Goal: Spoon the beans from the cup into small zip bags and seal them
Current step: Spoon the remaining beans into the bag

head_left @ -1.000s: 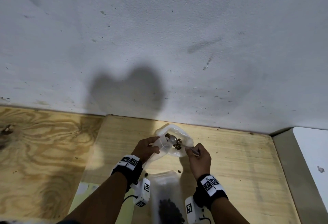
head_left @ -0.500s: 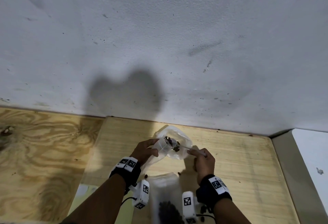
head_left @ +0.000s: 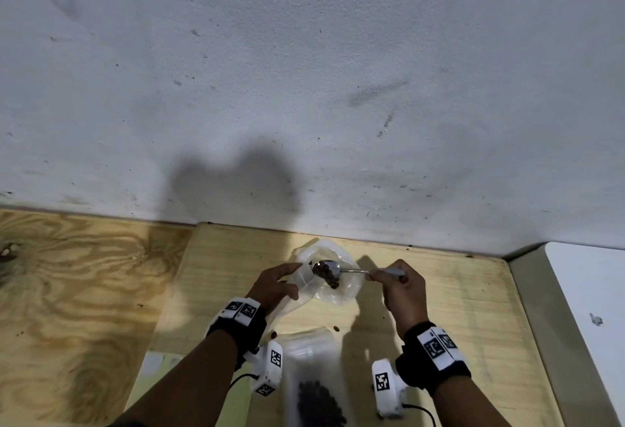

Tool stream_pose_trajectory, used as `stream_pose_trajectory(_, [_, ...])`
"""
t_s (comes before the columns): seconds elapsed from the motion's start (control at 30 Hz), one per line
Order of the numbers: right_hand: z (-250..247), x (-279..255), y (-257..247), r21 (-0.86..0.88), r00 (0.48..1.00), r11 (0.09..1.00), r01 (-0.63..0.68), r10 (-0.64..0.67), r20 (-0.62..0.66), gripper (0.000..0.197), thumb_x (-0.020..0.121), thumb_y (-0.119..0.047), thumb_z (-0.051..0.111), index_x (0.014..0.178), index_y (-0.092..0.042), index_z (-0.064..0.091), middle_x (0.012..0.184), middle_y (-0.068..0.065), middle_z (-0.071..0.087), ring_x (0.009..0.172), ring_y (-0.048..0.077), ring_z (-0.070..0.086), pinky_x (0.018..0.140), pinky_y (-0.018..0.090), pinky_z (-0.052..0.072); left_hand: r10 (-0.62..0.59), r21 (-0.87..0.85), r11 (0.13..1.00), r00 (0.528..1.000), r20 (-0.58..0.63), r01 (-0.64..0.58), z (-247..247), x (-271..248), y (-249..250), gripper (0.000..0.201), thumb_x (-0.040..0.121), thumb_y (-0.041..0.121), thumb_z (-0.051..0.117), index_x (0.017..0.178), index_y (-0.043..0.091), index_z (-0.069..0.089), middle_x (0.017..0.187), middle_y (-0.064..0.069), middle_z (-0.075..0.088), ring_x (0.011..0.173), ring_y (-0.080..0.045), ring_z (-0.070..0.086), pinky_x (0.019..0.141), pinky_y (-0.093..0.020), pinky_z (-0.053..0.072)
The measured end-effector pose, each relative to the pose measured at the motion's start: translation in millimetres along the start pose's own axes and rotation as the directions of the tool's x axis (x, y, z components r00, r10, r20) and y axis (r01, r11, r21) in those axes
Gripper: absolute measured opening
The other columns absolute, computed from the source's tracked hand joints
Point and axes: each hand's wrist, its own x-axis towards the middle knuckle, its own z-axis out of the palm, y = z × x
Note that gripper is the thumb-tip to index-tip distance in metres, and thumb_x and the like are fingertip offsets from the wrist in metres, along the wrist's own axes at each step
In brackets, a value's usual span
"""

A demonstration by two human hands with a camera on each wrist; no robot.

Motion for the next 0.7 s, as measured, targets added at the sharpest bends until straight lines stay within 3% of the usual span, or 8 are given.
stream_pose_trajectory(0.1, [13.5,-4.9,-12.4,-0.181,0.976,0.966,0.184,-0.158,0.147,0.038,0.074,-0.001,0.079,0.058,-0.015,0.047,0.051,-0.01,0.045,0.052,0.01,0.039,0.052,0.022,0.033,-0.001,0.027,1.0,1.0,-0.005,0.001,2.1,1.0,1.1,0.074,0.042,0.007,0.058,0.115,0.017,0.064,0.119,-0.003,0.063,0.116,-0.02,0.054,0.075,-0.015,0.045])
stream_pose_trajectory(0.2, [20.7,-9.1,-20.5,-0.282,0.933,0.908,0.309,-0.233,0.273,0.032,0.078,-0.005,0.077,0.063,-0.013,0.05,0.054,-0.011,0.055,0.052,0.008,0.042,0.051,0.018,0.035,0.016,0.061,0.998,1.0,-0.006,-0.015,1.9,1.1,2.7,0.074,0.043,0.009,0.057,0.116,0.016,0.066,0.116,-0.003,0.066,0.115,-0.021,0.056,0.081,-0.024,0.045])
stream_pose_trajectory(0.37, [8.9,-3.3,-13.7,-0.274,0.966,0.927,0.256,-0.257,0.033,0.03,0.077,0.003,0.072,0.062,-0.008,0.048,0.055,0.001,0.047,0.052,0.012,0.04,0.055,0.027,0.035,0.005,0.03,1.0,0.999,-0.033,-0.004,-1.4,0.4,3.6,0.078,0.039,0.012,0.059,0.117,0.015,0.067,0.118,-0.006,0.067,0.113,-0.023,0.057,0.077,-0.023,0.045])
stream_pose_trajectory(0.43, [7.9,-6.1,-4.1,-0.387,0.959,0.879,0.278,-0.28,0.052,0.034,0.079,-0.001,0.07,0.062,-0.015,0.044,0.053,0.002,0.046,0.047,0.012,0.037,0.051,0.027,0.035,0.006,0.023,1.0,1.0,-0.029,-0.005,-1.6,0.9,2.0,0.082,0.033,0.017,0.062,0.115,0.017,0.068,0.118,-0.006,0.067,0.113,-0.022,0.058,0.078,-0.024,0.046])
stream_pose_trajectory(0.53, [9.2,-11.3,10.3,-0.577,0.947,0.759,0.301,-0.311,0.085,0.038,0.08,-0.011,0.068,0.064,-0.027,0.037,0.048,0.001,0.049,0.041,0.016,0.036,0.046,0.028,0.036,-0.013,0.02,1.0,1.0,-0.017,0.013,0.4,0.4,4.4,0.072,0.039,0.009,0.06,0.11,0.017,0.067,0.115,-0.005,0.066,0.112,-0.022,0.057,0.075,-0.021,0.047])
stream_pose_trajectory(0.6, [9.8,-13.2,15.5,-0.637,0.939,0.709,0.304,-0.337,0.073,0.034,0.082,-0.012,0.066,0.067,-0.024,0.038,0.054,0.001,0.054,0.045,0.02,0.042,0.047,0.029,0.037,-0.019,0.044,0.999,1.0,-0.021,0.02,-1.1,0.6,4.4,0.071,0.044,0.008,0.06,0.114,0.014,0.065,0.118,-0.006,0.065,0.116,-0.024,0.057,0.078,-0.021,0.046])
stream_pose_trajectory(0.7, [12.2,-18.4,21.2,-0.681,0.926,0.656,0.326,-0.365,0.091,0.033,0.084,-0.012,0.065,0.071,-0.023,0.037,0.059,-0.003,0.051,0.051,0.021,0.043,0.047,0.024,0.03,-0.032,0.105,0.994,0.999,-0.023,0.034,-5.1,0.5,2.5,0.08,0.045,0.011,0.063,0.125,0.012,0.062,0.132,-0.009,0.059,0.127,-0.026,0.051,0.091,-0.029,0.044])
